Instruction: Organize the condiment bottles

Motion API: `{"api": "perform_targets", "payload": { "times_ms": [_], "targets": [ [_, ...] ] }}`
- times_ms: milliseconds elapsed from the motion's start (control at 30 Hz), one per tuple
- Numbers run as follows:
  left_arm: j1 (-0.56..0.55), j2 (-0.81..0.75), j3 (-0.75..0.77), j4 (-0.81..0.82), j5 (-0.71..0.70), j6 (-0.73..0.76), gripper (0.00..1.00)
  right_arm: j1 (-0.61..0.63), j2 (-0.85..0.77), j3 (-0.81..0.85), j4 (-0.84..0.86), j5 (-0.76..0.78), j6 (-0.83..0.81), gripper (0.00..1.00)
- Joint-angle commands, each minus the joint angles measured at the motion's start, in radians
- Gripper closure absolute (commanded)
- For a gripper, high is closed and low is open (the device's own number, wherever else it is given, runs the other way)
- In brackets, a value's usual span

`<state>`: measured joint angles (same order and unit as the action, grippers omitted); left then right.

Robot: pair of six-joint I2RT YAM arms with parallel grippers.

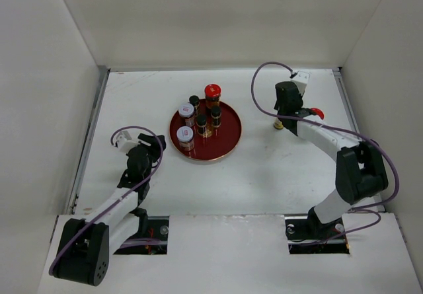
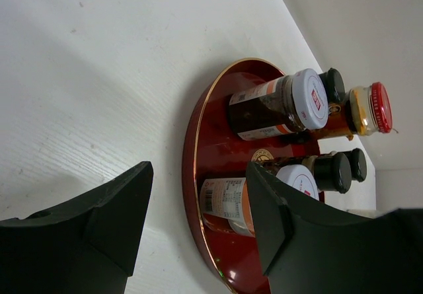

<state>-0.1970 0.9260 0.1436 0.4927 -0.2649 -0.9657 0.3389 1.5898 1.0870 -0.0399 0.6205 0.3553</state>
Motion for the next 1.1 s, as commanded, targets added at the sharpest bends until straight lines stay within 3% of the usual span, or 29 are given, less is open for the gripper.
{"api": "perform_targets", "payload": {
  "times_ms": [0, 133, 267, 400, 600, 867, 1067],
  "targets": [
    [-0.003, 0.004, 0.019, 0.061, 0.0, 0.002, 0.43, -0.001, 0.007, 0.002, 0.006, -0.004, 0.019, 0.58],
    [-0.005, -0.012, 0.017, 0.061, -0.013, 0.009, 0.43, -0.001, 0.015, 0.01, -0.009, -0.001, 0.017, 0.53],
    [0.003, -0.024, 0.014, 0.055, -0.011, 0.007, 0.43, -0.001, 0.003, 0.005, -0.008, 0.002, 0.022, 0.69],
    [-0.005, -0.004, 0.019, 0.06, -0.01, 0.009, 0.44, 0.018, -0.043, 0.014, -0.002, 0.002, 0.017, 0.75],
    [-0.006, -0.003, 0.02, 0.061, -0.013, 0.009, 0.44, 0.123, -0.113, 0.065, 0.034, -0.019, -0.021, 0.75],
    [0.006, -0.018, 0.014, 0.056, -0.004, 0.009, 0.44, 0.274, 0.031, 0.217, 0.094, -0.076, -0.044, 0.75],
    [0.005, -0.015, 0.017, 0.053, 0.0, 0.01, 0.43, 0.303, 0.153, 0.318, 0.132, -0.125, -0.039, 0.75]
  ]
}}
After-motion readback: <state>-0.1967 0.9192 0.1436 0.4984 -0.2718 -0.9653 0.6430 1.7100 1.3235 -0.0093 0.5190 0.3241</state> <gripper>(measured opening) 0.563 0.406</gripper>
